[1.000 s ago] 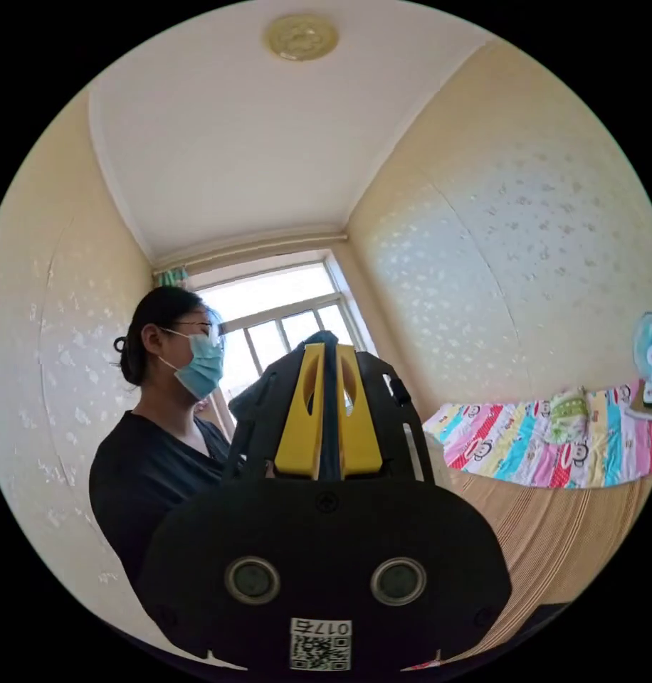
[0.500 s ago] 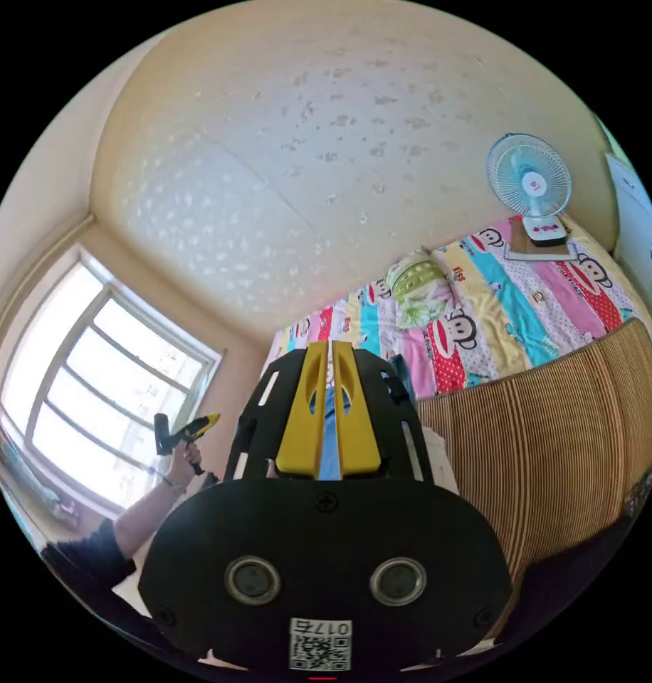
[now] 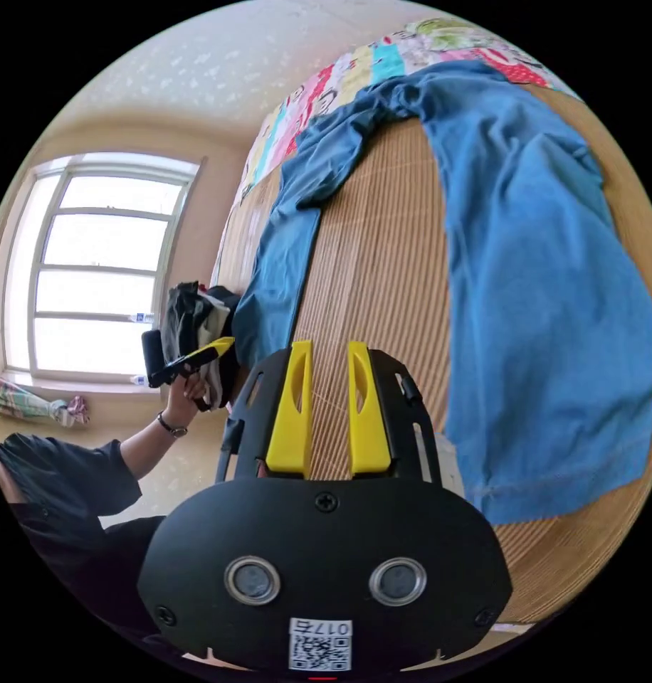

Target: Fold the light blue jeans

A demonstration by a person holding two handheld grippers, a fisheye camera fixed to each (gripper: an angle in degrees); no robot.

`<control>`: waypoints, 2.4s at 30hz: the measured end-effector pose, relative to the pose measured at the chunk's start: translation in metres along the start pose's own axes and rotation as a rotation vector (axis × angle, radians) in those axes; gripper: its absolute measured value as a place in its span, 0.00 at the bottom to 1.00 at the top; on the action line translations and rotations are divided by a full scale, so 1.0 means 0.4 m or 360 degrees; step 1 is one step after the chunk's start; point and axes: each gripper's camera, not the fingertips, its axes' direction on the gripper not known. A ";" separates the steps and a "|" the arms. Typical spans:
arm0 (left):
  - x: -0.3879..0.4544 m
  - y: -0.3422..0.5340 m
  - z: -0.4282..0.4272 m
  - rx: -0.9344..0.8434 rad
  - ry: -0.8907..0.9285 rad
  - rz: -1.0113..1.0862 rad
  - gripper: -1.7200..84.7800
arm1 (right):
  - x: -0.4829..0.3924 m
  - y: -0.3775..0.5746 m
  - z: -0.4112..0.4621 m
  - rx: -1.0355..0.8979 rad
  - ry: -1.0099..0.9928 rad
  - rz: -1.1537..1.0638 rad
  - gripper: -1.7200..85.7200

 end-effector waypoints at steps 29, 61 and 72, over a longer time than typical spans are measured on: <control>-0.033 0.155 -0.037 -0.0237 0.0275 0.0081 0.02 | -0.013 0.460 -0.308 -0.0404 0.1516 0.0133 0.07; -0.039 0.020 0.335 -0.0598 0.1033 0.0066 0.01 | 0.362 0.963 -1.086 -0.0115 0.0081 0.0710 0.04; -0.044 0.137 0.421 -0.0483 0.0638 -0.0256 0.12 | 0.260 1.038 -1.152 -0.0276 0.0064 0.0494 0.03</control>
